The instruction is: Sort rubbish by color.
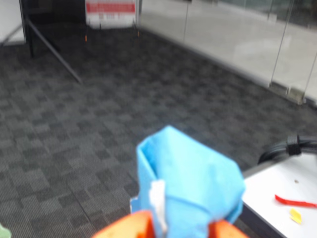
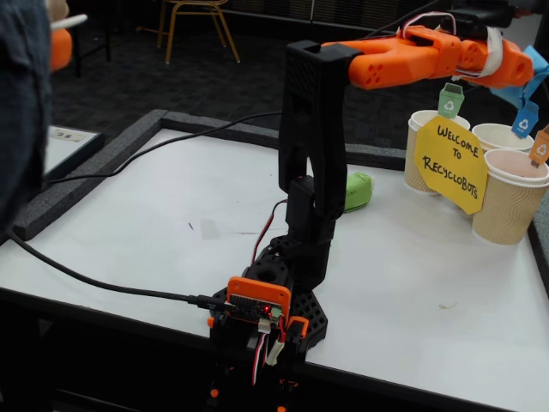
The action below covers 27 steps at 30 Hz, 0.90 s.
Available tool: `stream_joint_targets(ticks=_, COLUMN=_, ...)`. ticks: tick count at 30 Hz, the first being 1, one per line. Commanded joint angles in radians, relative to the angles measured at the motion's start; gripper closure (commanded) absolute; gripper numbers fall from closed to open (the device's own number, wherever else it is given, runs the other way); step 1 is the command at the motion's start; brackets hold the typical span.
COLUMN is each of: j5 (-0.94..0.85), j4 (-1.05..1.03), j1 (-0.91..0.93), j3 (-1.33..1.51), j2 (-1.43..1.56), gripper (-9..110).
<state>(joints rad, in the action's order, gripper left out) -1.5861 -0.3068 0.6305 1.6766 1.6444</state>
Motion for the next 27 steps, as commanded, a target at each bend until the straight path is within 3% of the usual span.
stream_joint_targets(ticks=1, j5=-0.032, j4=0.064, j1=0.000, j3=-0.074, j2=-0.005, gripper=101)
stream_joint_targets(ticks=12, j5=-0.031, j4=0.060, j1=-0.032, j3=-0.092, j2=-0.060, gripper=101)
stream_joint_targets(ticks=19, j5=-0.031, j4=0.075, j1=-0.035, j3=-0.092, j2=-0.069, gripper=83)
stream_joint_targets(ticks=27, j5=-0.031, j4=0.071, j1=-0.035, j3=-0.092, j2=-0.066, gripper=82)
